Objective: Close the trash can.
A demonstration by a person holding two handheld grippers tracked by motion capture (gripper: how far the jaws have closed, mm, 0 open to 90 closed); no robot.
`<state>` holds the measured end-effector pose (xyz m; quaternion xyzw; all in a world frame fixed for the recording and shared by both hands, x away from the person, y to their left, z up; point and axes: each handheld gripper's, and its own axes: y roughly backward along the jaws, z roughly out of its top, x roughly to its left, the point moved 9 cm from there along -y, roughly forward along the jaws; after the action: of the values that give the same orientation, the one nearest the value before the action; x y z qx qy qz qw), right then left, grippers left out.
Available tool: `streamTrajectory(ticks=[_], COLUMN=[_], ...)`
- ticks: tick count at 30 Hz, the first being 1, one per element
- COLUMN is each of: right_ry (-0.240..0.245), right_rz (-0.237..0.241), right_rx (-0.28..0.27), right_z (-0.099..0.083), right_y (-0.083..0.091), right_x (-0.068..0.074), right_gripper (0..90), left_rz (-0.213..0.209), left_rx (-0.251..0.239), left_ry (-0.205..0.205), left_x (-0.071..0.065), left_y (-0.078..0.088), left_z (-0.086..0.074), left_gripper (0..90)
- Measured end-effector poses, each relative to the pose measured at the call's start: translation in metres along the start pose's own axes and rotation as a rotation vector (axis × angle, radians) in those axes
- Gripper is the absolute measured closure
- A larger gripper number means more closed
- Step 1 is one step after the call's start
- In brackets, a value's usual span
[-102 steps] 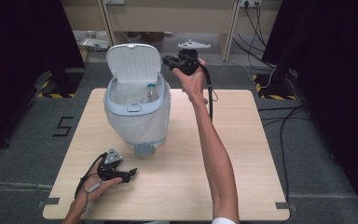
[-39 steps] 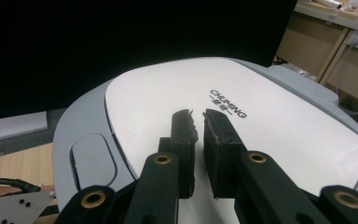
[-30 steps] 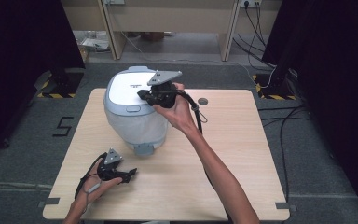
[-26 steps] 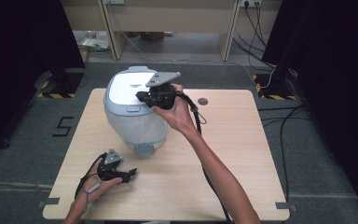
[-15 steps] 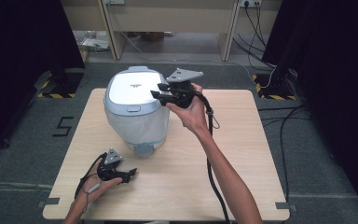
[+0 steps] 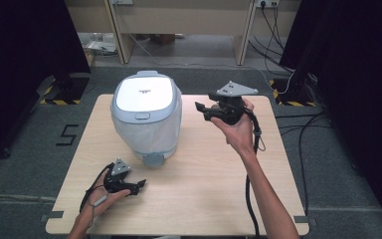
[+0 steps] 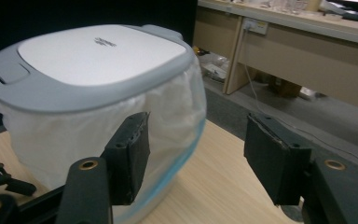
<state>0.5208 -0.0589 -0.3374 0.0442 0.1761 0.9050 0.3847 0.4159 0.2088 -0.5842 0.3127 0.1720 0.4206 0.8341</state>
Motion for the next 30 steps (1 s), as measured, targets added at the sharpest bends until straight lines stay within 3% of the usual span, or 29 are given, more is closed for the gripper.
streamTrajectory(ticks=[5,15,22,30], right_ry=[-0.025,-0.055,-0.045,-0.059], right_rz=[-0.034,-0.062,-0.107,-0.119], right_rx=[-0.004,0.004,0.022,0.039], right_z=[-0.022,-0.054,-0.083,-0.112], right_y=[0.016,0.033,0.045,0.051], right_x=[-0.011,-0.015,-0.016,-0.015], right_gripper=[33.7,26.2,25.6,25.6], left_rz=[0.002,0.002,0.003,0.002], left_rx=[-0.006,-0.009,-0.007,-0.009], left_ry=[0.001,0.002,-0.001,0.002], left_x=[0.0,0.0,0.0,0.0], left_y=[-0.001,-0.001,-0.001,-0.001], left_z=[0.0,0.0,0.0,0.0], left_gripper=[13.0,13.0,13.0,13.0])
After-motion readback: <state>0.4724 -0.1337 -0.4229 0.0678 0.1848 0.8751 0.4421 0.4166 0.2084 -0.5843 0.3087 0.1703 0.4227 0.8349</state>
